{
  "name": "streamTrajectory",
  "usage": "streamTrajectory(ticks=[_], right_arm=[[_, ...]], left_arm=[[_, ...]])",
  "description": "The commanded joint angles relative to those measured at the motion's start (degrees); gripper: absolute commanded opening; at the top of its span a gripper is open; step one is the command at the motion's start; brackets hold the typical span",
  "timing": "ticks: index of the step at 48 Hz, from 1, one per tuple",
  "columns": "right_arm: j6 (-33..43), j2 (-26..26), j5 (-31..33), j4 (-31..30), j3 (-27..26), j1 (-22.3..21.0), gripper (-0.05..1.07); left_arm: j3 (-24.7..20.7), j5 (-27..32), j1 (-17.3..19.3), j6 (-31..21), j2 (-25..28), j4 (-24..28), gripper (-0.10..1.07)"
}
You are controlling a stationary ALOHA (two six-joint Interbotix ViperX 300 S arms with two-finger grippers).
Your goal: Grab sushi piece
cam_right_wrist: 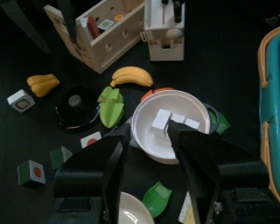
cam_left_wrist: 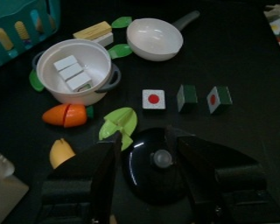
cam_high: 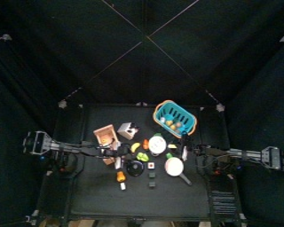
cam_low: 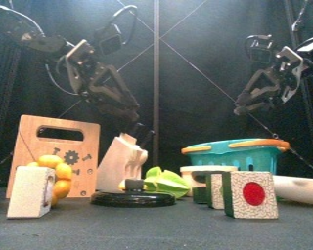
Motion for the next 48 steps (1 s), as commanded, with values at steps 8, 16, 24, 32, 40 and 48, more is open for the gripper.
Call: streamTrajectory(ticks=[8,16,24,32,40,48], right_arm=[[0.09,-0.09,-0.35,0.70,-0.53,-0.18,0.78],[0.09,0.00,-0.44,0.88,-0.53,-0.18,0.78],[0.09,0.00,-0.44,0.79,-0.44,-0.18,0.78],[0.09,0.00,-0.44,0.88,-0.35,-0.18,0.78],[0.09,0.00,-0.44,0.79,-0.35,-0.18,0.78],[0.09,0.00,-0.44,0.79,-0.35,-0.18,0.78]], left_arm=[[-9.23,3.43,-1.32,-0.09,7.73,-0.88,0.82],[-13.71,3.60,-2.55,-0.09,14.06,-0.88,0.83],[-17.31,5.63,-3.34,0.00,17.23,-0.79,0.83],[-19.51,7.56,-3.60,0.00,19.95,-0.70,0.83],[-20.21,8.88,-3.34,0.00,20.30,-0.62,0.94],[-20.57,8.88,-3.43,0.00,20.57,-0.53,1.03]])
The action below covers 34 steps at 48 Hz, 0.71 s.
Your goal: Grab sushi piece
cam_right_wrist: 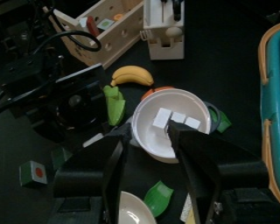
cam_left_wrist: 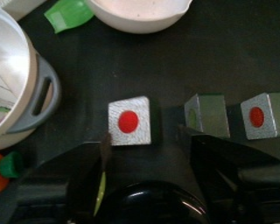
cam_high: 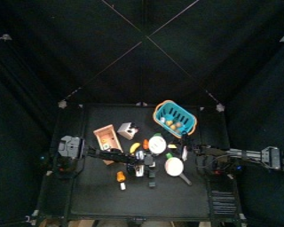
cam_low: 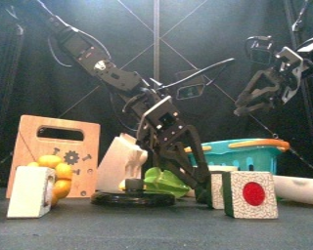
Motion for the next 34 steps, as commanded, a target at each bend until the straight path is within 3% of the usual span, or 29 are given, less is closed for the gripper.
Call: streamTrajectory(ticks=[1,11,19,34], right_arm=[[0.00,0.00,-0.44,0.09,-0.53,-0.18,0.78],[-0.09,0.00,-0.44,0.09,-0.44,-0.18,0.78],[-0.09,0.00,-0.44,0.09,-0.26,-0.35,0.78],[0.00,0.00,-0.44,0.09,-0.26,-0.44,0.78]], left_arm=[[-1.49,-0.18,0.09,0.09,-0.53,0.09,1.03],[-3.60,-0.09,0.18,-0.26,1.76,-0.09,0.99],[-3.60,1.93,0.35,-0.09,0.88,-1.76,0.75],[-1.85,2.46,0.00,-0.35,-4.57,-3.16,0.74]])
